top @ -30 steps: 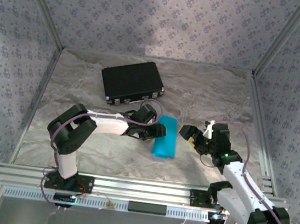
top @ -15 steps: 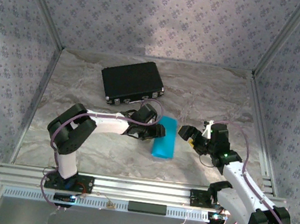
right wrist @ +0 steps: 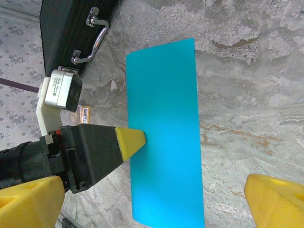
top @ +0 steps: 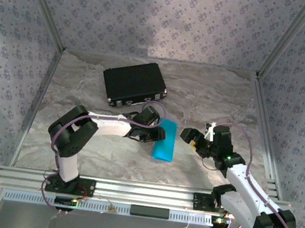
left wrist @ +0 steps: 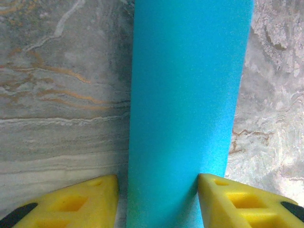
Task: Fold a paper plane with a square sheet of paper (pick it up from the middle)
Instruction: First fold the square sheet of paper in half at the center of the table.
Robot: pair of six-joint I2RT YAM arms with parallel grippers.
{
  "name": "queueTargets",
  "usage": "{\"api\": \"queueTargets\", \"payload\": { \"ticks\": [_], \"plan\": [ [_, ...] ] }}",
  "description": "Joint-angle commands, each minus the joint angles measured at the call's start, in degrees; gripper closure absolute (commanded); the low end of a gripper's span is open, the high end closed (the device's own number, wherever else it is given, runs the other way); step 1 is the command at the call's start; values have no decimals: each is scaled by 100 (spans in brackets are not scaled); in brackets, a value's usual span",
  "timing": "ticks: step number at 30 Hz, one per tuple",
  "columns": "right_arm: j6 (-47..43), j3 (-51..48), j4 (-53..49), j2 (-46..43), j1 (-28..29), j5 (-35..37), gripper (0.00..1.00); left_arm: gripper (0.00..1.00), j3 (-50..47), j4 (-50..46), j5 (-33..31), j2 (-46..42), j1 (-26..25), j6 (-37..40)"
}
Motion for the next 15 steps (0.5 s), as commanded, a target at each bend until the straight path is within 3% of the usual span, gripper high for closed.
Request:
{"api": "queueTargets", "payload": {
  "ticks": [1,15],
  "plan": [
    [-142,192,-45,20,60,30,1,54,43,-381,-204,-111,70,101],
    [-177,198,-49,77,106,55,1,56,90,-537,-276,-76,100,110]
  ]
}}
